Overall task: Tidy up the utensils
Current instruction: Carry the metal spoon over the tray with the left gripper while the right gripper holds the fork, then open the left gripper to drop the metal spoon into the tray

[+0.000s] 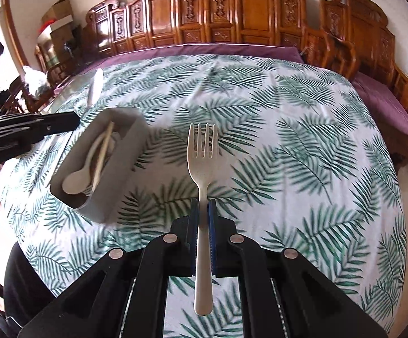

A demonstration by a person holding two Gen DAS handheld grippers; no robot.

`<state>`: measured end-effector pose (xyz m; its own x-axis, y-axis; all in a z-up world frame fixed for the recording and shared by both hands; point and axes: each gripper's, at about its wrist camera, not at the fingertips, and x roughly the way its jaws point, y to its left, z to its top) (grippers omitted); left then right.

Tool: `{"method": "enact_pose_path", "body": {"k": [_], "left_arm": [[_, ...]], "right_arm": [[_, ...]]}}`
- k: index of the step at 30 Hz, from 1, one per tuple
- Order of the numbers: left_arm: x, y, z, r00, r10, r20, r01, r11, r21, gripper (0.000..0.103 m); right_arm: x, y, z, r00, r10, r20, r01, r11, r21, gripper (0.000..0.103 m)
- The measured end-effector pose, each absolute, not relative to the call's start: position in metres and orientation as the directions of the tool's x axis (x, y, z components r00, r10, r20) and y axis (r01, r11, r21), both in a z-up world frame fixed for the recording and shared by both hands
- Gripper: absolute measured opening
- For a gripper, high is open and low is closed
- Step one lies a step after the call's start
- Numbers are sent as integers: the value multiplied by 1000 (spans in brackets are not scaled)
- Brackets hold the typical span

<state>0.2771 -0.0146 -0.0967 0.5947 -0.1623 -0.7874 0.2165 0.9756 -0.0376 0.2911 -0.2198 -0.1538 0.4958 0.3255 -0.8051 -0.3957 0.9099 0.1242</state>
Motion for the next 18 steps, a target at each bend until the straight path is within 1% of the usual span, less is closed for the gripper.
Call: {"method": "enact_pose_path", "body": {"k": [18], "left_arm": [[288,45,-141,550,-95,-830,96,994,-50,2]], "right_arm": [[295,-141,-144,457,395,-797,-503,854,134,8]]}}
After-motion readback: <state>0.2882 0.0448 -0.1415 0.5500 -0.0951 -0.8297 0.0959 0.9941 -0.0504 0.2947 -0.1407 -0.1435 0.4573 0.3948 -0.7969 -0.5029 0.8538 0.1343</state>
